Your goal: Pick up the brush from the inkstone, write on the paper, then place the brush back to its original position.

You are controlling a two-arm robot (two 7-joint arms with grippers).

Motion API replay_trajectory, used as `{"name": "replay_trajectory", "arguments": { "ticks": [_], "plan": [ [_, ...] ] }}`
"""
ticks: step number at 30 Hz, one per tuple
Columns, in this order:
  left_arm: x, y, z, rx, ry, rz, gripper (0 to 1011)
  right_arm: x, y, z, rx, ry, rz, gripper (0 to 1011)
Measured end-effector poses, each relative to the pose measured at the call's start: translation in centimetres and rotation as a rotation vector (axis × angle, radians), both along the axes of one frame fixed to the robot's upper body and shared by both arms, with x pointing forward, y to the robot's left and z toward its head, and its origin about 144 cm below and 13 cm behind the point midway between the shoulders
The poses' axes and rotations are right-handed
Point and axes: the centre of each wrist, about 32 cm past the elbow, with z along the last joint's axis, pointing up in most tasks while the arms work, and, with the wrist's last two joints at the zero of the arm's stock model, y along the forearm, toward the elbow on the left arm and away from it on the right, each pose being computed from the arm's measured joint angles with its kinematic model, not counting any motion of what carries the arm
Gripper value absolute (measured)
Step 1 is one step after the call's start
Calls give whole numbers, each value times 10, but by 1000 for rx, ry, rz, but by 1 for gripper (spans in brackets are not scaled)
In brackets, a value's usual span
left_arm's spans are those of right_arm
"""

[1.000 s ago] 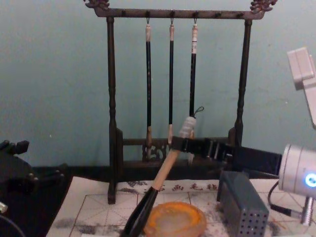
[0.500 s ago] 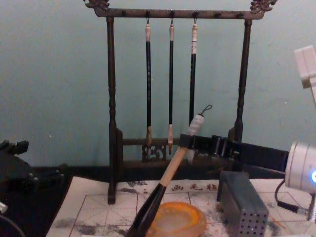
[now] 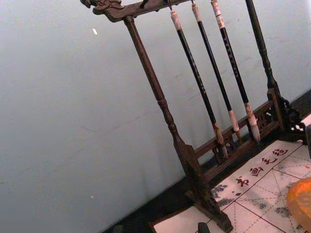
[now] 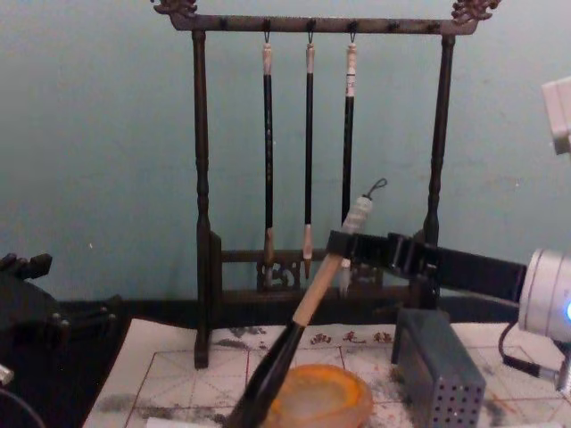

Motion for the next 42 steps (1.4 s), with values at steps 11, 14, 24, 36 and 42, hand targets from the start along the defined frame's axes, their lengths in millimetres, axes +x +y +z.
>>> {"name": "replay_trajectory", "arguments": {
  "ticks": [11, 14, 24, 36, 42],
  "plan": [
    [0, 0, 0, 0, 0, 0, 1001, -3, 0, 3, 52, 1, -19, 174],
    [0, 0, 0, 0, 0, 0, 1001, -4, 0, 3, 60, 0, -27, 174],
    [0, 0, 0, 0, 0, 0, 1001, -6, -3, 1, 101, 29, -72, 174],
    [0, 0, 0, 0, 0, 0, 1001, -13, -14, -2, 180, 123, -216, 174],
    [0, 0, 0, 0, 0, 0, 1001, -18, -22, -4, 198, 134, -283, 174]
  ]
}}
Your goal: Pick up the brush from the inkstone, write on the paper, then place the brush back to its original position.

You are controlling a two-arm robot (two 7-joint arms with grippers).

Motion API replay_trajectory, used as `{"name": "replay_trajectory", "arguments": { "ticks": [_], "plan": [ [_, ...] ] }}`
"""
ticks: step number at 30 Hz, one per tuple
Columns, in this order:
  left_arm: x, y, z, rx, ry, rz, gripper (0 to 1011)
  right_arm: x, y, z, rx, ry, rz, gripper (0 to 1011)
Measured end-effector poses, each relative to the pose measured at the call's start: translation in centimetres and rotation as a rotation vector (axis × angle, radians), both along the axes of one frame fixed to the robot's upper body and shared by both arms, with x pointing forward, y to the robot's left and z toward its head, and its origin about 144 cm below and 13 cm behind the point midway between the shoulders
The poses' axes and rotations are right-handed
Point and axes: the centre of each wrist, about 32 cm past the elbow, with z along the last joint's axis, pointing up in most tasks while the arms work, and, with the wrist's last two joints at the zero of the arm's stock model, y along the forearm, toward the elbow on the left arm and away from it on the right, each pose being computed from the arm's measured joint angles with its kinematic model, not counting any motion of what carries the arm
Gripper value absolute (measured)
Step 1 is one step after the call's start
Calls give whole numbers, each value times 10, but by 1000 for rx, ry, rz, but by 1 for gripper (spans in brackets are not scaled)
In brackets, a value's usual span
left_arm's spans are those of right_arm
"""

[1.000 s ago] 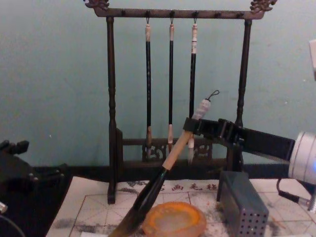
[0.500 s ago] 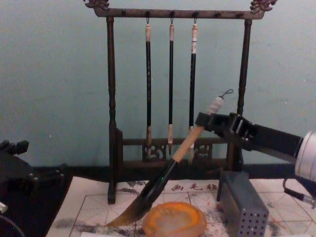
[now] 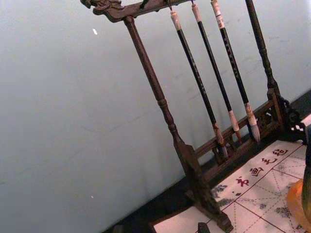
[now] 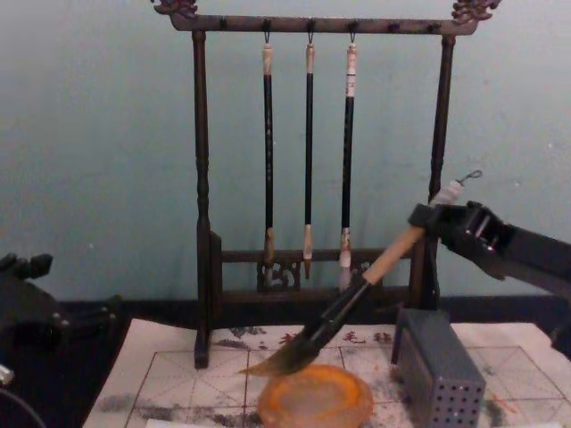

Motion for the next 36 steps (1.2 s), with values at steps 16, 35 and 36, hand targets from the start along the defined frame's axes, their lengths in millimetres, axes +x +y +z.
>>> {"name": "replay_trajectory", "arguments": {
  "ticks": [16, 35, 36],
  "plan": [
    [0, 0, 0, 0, 0, 0, 1001, -9, -16, -7, 13, 36, -82, 174],
    [0, 0, 0, 0, 0, 0, 1001, -18, -26, -17, 25, 84, -95, 174],
    [0, 0, 0, 0, 0, 0, 1001, -18, -26, -17, 25, 86, -95, 174]
  ]
}}
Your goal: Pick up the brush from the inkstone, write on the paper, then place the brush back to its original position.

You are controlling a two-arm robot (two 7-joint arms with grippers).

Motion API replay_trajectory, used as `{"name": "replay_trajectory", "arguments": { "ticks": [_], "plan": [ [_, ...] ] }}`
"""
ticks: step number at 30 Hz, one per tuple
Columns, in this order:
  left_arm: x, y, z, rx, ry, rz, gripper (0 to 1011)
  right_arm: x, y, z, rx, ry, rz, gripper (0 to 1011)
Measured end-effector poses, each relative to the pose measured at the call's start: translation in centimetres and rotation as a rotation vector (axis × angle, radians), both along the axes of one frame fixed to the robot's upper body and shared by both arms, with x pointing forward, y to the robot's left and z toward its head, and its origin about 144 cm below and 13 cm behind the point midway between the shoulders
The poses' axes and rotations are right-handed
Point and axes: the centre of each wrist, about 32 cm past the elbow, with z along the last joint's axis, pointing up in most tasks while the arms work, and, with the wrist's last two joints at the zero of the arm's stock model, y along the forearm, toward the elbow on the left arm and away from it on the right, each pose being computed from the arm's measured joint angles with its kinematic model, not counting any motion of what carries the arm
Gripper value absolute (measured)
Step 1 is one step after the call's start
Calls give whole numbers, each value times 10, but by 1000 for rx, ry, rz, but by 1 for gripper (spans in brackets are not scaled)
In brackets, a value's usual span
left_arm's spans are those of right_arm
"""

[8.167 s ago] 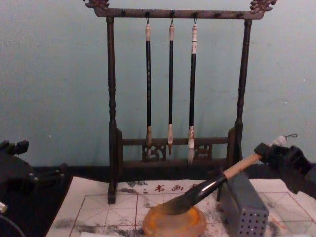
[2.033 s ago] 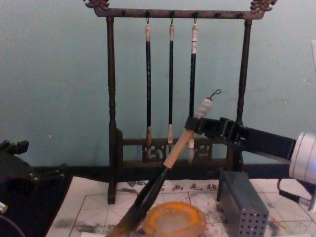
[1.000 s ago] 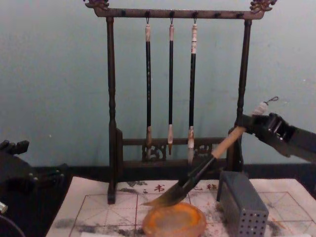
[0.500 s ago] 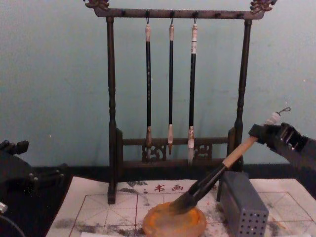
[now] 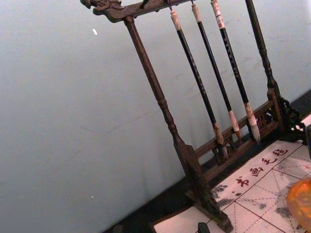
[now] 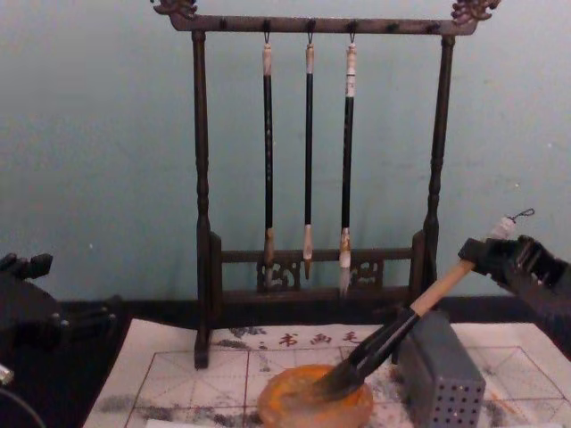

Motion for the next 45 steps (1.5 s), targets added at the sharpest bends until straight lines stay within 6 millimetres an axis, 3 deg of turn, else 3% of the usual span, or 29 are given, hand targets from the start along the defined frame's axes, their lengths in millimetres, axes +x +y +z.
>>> {"name": "replay_trajectory", "arguments": {
  "ticks": [45],
  "plan": [
    [0, 0, 0, 0, 0, 0, 1001, -3, -6, -12, 32, 80, -18, 174]
  ]
}}
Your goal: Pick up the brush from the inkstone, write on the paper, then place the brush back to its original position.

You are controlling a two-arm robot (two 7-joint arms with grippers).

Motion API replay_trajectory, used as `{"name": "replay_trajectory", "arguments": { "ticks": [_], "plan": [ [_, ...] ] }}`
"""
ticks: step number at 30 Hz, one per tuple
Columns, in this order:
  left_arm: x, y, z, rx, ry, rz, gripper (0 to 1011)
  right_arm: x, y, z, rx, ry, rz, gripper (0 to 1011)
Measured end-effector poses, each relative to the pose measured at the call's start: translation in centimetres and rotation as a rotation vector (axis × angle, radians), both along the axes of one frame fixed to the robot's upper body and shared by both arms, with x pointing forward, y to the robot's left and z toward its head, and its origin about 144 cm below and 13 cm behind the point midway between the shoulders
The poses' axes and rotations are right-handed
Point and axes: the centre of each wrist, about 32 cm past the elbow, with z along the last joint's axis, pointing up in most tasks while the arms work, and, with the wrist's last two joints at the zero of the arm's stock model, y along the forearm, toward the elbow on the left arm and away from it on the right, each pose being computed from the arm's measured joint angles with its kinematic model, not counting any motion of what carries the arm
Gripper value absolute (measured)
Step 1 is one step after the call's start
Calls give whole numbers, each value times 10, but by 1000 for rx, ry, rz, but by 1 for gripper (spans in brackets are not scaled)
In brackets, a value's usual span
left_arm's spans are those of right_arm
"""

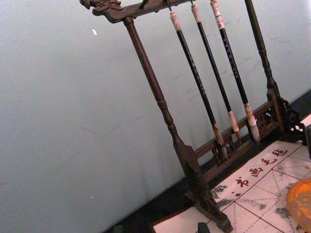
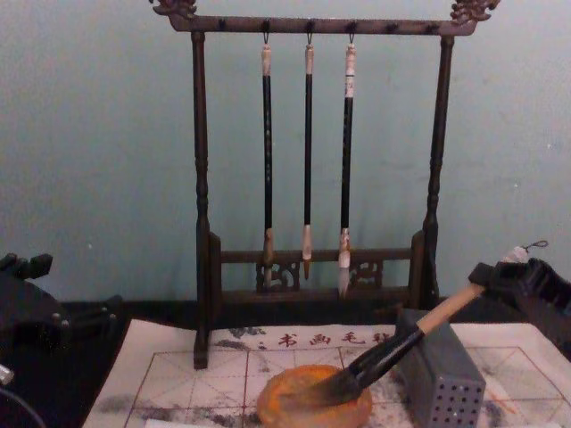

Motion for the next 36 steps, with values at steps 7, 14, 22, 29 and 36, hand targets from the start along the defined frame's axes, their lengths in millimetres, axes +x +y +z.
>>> {"name": "replay_trajectory", "arguments": {
  "ticks": [7, 14, 22, 29, 36],
  "plan": [
    [0, 0, 0, 0, 0, 0, 1001, 0, 0, 0, 0, 0, 0, 174],
    [0, 0, 0, 0, 0, 0, 1001, 0, 0, 0, -1, -1, 1, 174],
    [0, 0, 0, 0, 0, 0, 1001, 0, 0, 0, -2, -2, 1, 174],
    [0, 0, 0, 0, 0, 0, 1001, 0, 0, 0, -4, 0, 3, 264],
    [0, 0, 0, 0, 0, 0, 1001, 0, 0, 0, -4, -1, 3, 504]
  ]
}}
